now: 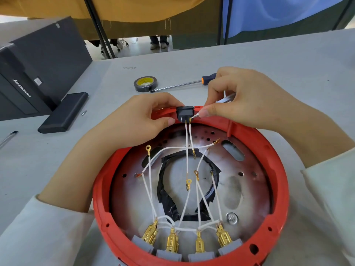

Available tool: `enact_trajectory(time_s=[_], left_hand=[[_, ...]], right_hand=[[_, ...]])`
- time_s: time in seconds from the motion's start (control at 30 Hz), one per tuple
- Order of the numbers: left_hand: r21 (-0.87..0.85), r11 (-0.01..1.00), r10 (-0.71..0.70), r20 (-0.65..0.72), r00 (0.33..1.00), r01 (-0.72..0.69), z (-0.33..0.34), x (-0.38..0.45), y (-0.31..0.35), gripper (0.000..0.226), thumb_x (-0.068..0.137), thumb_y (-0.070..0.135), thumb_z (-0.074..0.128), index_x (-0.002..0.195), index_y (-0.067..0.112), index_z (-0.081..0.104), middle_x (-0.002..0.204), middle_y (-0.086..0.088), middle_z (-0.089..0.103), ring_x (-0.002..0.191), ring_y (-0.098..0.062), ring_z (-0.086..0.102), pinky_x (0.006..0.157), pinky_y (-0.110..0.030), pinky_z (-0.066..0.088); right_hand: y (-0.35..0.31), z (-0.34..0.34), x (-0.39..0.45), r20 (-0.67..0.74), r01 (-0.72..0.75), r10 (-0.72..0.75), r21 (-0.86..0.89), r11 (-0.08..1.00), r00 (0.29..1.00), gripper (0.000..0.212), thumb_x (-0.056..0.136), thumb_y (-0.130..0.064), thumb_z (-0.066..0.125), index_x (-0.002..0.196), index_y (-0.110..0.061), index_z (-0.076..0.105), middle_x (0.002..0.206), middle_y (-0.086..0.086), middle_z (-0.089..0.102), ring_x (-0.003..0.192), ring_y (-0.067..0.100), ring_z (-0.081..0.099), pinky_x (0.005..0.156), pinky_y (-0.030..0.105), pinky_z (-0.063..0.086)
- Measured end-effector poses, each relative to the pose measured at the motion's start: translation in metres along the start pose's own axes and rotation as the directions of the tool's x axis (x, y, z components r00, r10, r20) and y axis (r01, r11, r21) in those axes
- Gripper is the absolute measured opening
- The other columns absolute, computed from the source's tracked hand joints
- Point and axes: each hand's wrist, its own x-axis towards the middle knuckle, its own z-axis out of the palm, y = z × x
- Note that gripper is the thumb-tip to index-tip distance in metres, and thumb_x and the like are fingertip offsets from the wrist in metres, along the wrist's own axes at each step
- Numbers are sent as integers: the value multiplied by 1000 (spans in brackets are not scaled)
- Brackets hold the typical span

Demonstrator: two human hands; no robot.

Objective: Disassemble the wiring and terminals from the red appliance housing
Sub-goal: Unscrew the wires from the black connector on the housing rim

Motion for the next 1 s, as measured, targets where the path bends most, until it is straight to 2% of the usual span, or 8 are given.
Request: enact_trajectory(time_s=[0.2,0.37,0.67,0.77,0.83,1.0], left_hand=[[8,1000,0,-5,1000,0,0,0,1,29,90,12,61,110,32,63,107,23,65,102,10,57,92,-9,39],[17,1000,6,-2,1000,-6,-1,0,1,28,90,12,59,109,33,63,107,22,65,101,8,58,93,-14,40],[19,1000,16,0,1000,-16,0,1,1,29,90,10,59,108,32,63,104,23,66,97,11,58,87,-5,38],[25,1000,11,-10,1000,-11,0,2,1,28,90,12,60,108,33,64,104,24,65,98,12,57,88,-6,38],[30,999,12,-16,1000,-11,0,2,0,27,90,13,60,109,32,63,104,24,65,98,14,56,86,-2,37],[-26,1000,16,5,1000,-16,0,0,-2,29,91,11,59,109,34,62,106,24,65,101,10,58,93,-11,39]], right_hand=[[2,-1,2,13,27,-27,1,1000,1000,19,73,-44,75,65,-35,60,78,-11,49,73,1,48,65,19,33],[5,-1,4,3,36,-36,18,999,999,18,72,-42,76,65,-35,61,74,-11,46,71,-5,48,60,8,29],[6,-1,6,7,42,-42,49,998,999,20,72,-40,77,63,-37,59,72,-12,45,71,-8,48,61,9,29],[-2,7,7,73,56,-66,119,991,995,16,71,-35,79,66,-31,64,75,-10,46,72,-3,49,63,11,33],[-8,12,6,101,89,-99,95,991,990,13,70,-35,79,68,-28,68,77,-9,45,73,1,49,64,14,35],[6,-2,0,-77,22,-12,132,991,997,13,70,-31,80,69,-27,68,76,-7,48,71,3,49,63,11,34]])
